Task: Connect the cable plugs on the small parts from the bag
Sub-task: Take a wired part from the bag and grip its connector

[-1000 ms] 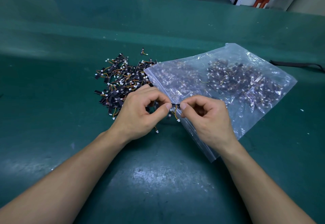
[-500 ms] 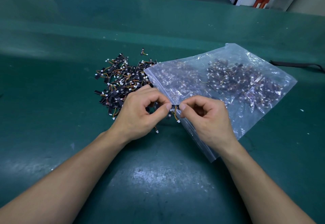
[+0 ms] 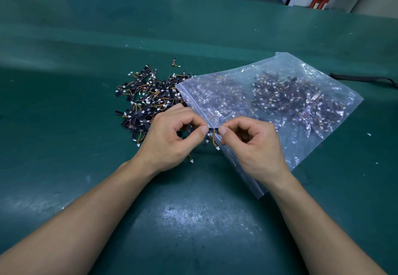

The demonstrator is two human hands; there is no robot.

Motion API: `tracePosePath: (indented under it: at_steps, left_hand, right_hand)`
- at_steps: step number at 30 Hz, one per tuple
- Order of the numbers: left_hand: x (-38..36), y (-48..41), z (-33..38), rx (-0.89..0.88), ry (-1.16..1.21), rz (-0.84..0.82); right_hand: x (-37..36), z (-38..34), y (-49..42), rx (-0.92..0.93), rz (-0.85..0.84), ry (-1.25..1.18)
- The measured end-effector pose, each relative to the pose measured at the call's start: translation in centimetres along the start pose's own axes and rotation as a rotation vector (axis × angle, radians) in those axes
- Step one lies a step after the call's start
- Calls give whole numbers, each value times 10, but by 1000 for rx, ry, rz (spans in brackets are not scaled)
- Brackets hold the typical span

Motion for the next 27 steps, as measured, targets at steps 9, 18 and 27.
tracePosePath:
  at_steps: [9,18,27]
  left_hand:
    - [0,0,0,9,-5,5]
    - [0,-1,-1,7,-22,6]
    - [1,0,0,17,-1,-9]
  right_hand:
    - [0,-1,1,11,10,4]
    - [1,0,0,-9,14,-25]
    - [0,-2,0,15,-11,13]
Point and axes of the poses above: each hand's wrist, its own y-axis away from the middle knuckle, its own x-axis out of the back of the hand, z = x × y, the point moved 4 cm from there along -y, towards the middle knuckle, and after that the axes turned 5 degrees about -y, right-handed, at the moved point
